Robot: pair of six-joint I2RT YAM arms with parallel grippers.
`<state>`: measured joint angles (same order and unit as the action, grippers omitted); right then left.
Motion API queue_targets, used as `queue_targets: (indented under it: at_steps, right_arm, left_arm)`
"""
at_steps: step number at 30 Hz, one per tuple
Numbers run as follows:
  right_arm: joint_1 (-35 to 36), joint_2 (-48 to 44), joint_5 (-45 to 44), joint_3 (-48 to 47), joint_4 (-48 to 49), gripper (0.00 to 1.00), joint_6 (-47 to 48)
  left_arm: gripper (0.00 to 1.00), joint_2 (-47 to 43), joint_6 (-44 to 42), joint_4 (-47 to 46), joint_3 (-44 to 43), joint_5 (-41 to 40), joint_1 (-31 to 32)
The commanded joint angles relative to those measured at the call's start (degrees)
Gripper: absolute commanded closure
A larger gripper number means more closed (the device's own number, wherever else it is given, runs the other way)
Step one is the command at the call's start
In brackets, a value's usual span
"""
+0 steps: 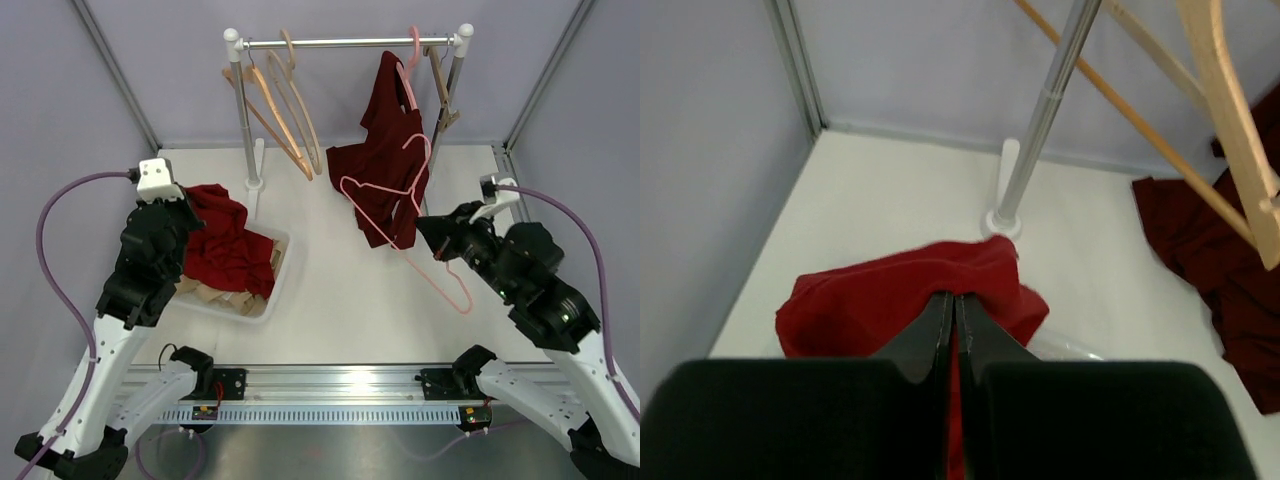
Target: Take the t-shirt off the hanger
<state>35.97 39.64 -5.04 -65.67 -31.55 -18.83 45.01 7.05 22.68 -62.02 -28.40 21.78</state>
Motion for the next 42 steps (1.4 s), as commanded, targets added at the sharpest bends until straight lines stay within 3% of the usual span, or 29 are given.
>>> queue_targets:
  at_steps: [1, 7, 12, 13, 15, 16, 17, 19, 22, 26, 31, 37, 42]
  right_arm:
    - [0.07, 5.69, -6.2, -4.2, 4.47, 1.0, 3.62]
    - [0.07, 15.88, -6.91, -9.56, 9.74, 1.0, 6.87]
    - [0.07, 25.04, -10.16, -15.71, 13.96, 1.0, 10.04]
    - [0.07, 27.57, -10.43, -16.67, 15.19, 1.0, 10.48]
    - [-0.02, 29.96, -11.4, -19.05, 17.39, 1.0, 11.44]
    - [0.07, 32.5, -11.31, -21.23, 18.97, 1.0, 11.97]
    - [0.07, 34.09, -11.14, -22.56, 19.24, 1.0, 12.67]
    - [-0.11, 39.18, -10.78, -28.07, 18.55, 1.0, 13.64]
    - [-0.63, 46.02, -10.78, -33.11, 18.02, 1.0, 14.79]
    - [-2.47, 52.98, -8.85, -41.89, 17.84, 1.0, 14.0]
    - [-3.53, 62.65, -6.83, -54.44, 14.15, 1.0, 14.17]
    - [-4.67, 72.33, -5.52, -65.71, 9.76, 1.0, 13.65]
    - [-4.76, 74.88, -3.14, -65.13, 9.92, 1.0, 11.71]
  left_arm:
    - [0.98, -1.58, 11.04, 9.48, 4.88, 2.47, -0.16]
    - [0.93, -8.53, 25.45, 12.04, 16.65, 6.25, -0.16]
    - [0.82, -17.49, 38.02, 11.87, 26.14, 0.72, -0.16]
    - [0.69, -18.46, 39.0, 11.86, 28.86, 0.28, -0.25]
    - [0.54, -20.66, 41.1, 11.95, 30.98, 0.72, -0.16]
    - [0.3, -21.45, 41.55, 11.95, 32.65, 0.8, -0.25]
    - [0.17, -21.98, 41.64, 11.95, 33.1, 0.63, -0.25]
    - [0.01, -23.56, 40.24, 11.78, 32.06, 1.24, -0.16]
    - [0.01, -24.1, 34.54, 11.6, 27.93, 5.89, -0.16]
    - [0.01, -26.46, 26.02, 12.13, 18.8, 19.04, -0.16]
    - [0.01, -31.2, 19.85, 11.87, 13.51, 32.67, -0.16]
    - [0.01, -35.96, 13.08, 11.95, 9.38, 36.23, -0.16]
    - [0.01, -35.61, 12.46, 11.52, 10.25, 35.96, -0.16]
